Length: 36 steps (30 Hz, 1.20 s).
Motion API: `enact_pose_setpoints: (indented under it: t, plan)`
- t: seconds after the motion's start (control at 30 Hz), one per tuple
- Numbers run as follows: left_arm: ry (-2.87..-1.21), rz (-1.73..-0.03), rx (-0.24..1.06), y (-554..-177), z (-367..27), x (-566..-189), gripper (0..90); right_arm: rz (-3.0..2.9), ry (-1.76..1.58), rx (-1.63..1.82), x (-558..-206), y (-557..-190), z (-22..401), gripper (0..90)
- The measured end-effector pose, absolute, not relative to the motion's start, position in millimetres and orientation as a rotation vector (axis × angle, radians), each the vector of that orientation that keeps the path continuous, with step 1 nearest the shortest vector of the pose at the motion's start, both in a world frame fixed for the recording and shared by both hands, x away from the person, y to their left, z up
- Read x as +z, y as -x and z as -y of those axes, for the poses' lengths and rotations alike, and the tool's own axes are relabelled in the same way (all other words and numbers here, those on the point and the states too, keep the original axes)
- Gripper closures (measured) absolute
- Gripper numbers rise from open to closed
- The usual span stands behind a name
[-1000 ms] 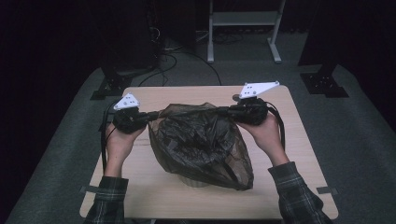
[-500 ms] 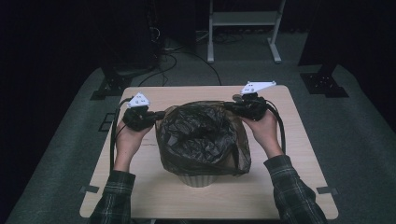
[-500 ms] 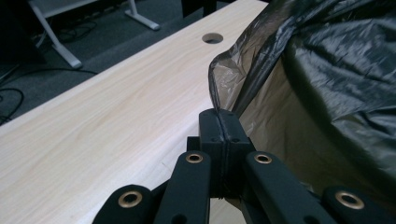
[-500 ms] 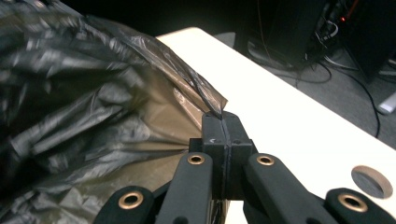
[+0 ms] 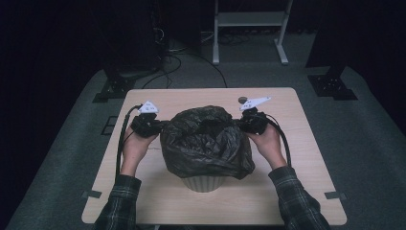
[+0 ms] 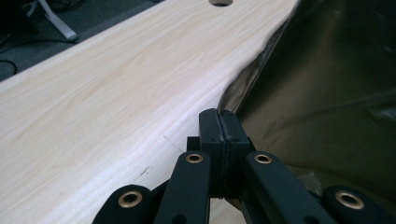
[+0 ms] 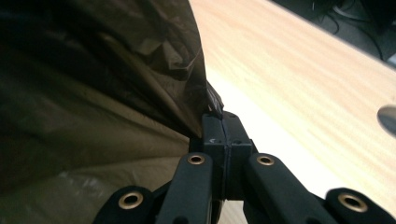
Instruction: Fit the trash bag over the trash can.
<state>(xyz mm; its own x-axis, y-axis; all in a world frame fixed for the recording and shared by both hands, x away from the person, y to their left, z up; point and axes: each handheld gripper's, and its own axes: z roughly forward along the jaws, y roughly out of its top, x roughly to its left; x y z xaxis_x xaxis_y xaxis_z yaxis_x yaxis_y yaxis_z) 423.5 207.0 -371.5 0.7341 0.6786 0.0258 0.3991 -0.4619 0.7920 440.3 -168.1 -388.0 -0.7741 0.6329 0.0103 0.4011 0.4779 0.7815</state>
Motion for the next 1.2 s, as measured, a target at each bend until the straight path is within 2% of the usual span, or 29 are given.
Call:
enact_pose_setpoints:
  t: [0.1,0.17,0.2,0.27,0.5,0.67,0.73,0.77,0.93,1.03,1.07,1.1,1.13,1.17,1.2]
  plan:
    - [-2.123,-0.815,0.423,-424.5,-207.8,-375.5,89.8,-2.463,-0.909,1.186,-398.1,-441.0,171.8,87.9]
    - [-2.123,-0.814,0.425,-424.4,-207.6,-375.4,89.8,-2.454,-0.926,1.192,-398.7,-440.8,175.0,75.7]
    - [-2.123,-0.812,0.424,-424.2,-207.5,-374.9,89.8,-2.454,-0.926,1.192,-398.7,-440.8,175.0,75.7]
    - [-2.129,-0.807,0.425,-422.6,-206.7,-373.7,89.8,-2.413,-0.932,1.23,-387.4,-435.2,185.5,67.4]
    - [-2.131,-0.809,0.436,-420.5,-208.5,-371.3,89.8,-2.367,-0.894,1.352,-353.8,-411.1,217.8,61.5]
    - [-2.128,-0.799,0.447,-416.7,-211.7,-366.1,89.8,-2.397,-0.757,1.493,-329.8,-371.7,238.7,50.8]
    - [-2.127,-0.797,0.448,-416.5,-212.1,-365.8,89.8,-2.423,-0.725,1.522,-328.6,-364.6,240.5,49.2]
    - [-2.128,-0.798,0.45,-416.4,-212.5,-365.6,89.8,-2.463,-0.67,1.592,-329.7,-351.7,242.3,45.5]
    - [-2.119,-0.801,0.452,-414.0,-214.7,-362.7,89.8,-2.551,-0.594,1.711,-341.2,-336.0,230.2,41.9]
    - [-2.12,-0.793,0.456,-412.5,-214.5,-361.2,89.8,-2.576,-0.578,1.7,-346.2,-335.2,223.4,42.2]
    - [-2.118,-0.792,0.454,-412.0,-214.4,-360.9,89.8,-2.606,-0.564,1.7,-351.2,-335.3,218.7,52.3]
    - [-2.12,-0.79,0.453,-411.4,-214.5,-360.5,89.8,-2.606,-0.564,1.7,-351.2,-335.3,218.7,52.3]
    - [-2.122,-0.787,0.453,-410.7,-214.8,-360.2,89.8,-2.618,-0.555,1.696,-353.1,-334.7,217.0,61.1]
    - [-2.119,-0.784,0.453,-409.7,-214.9,-359.7,89.8,-2.632,-0.51,1.699,-355.9,-332.4,214.5,75.6]
    - [-2.119,-0.784,0.453,-409.7,-214.9,-359.7,89.8,-2.632,-0.51,1.699,-355.9,-332.4,214.5,75.6]
